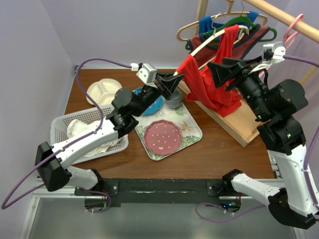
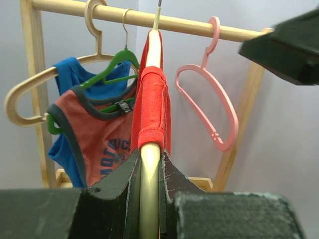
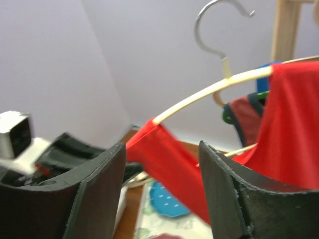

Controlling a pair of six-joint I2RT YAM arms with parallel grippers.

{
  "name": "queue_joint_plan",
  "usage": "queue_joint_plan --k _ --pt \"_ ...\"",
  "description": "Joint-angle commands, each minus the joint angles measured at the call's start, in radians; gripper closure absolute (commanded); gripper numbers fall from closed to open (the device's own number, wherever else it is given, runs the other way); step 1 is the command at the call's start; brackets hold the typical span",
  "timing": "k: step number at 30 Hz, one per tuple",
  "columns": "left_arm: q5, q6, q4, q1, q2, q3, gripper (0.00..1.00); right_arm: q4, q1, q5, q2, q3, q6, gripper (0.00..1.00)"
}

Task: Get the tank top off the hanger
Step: Pick up the hanger from the clothesline, then remove the tank top from the hanger.

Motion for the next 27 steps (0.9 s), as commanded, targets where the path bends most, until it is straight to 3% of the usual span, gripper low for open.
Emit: queue_joint_plan --k 1,8,18,21,22,25,27 --pt "0.066 -0.064 0.128 0.003 -0.109 -0.056 1.00 0.022 0.000 0.116 0.099 0.093 -0.159 0.41" --pt "0.134 -0.158 0.159 0.003 -0.178 -0.165 1.00 -0.056 -0.001 0.125 0.183 0.190 -0.240 0.39" --pt "0.126 -0.150 0.107 0.003 -0.258 -0.208 1.00 -0.171 -0.017 0.134 0.243 0.225 -0.210 0.44" --pt "0.137 -0.147 0.087 0.003 -0.263 -0.210 1.00 -0.142 -0.015 0.125 0.231 0.184 -0.208 0.53" --pt "0.138 -0.146 0.082 0.003 -0.263 -0.210 1.00 -0.130 -0.017 0.122 0.225 0.177 -0.216 0.63" --pt "0.141 -0.145 0.071 0.003 -0.264 -0.214 1.00 -0.110 -0.017 0.105 0.208 0.159 -0.228 0.78" --pt "0.152 -0.145 0.067 0.003 -0.263 -0.208 1.00 -0.096 -0.017 0.105 0.194 0.138 -0.236 0.95"
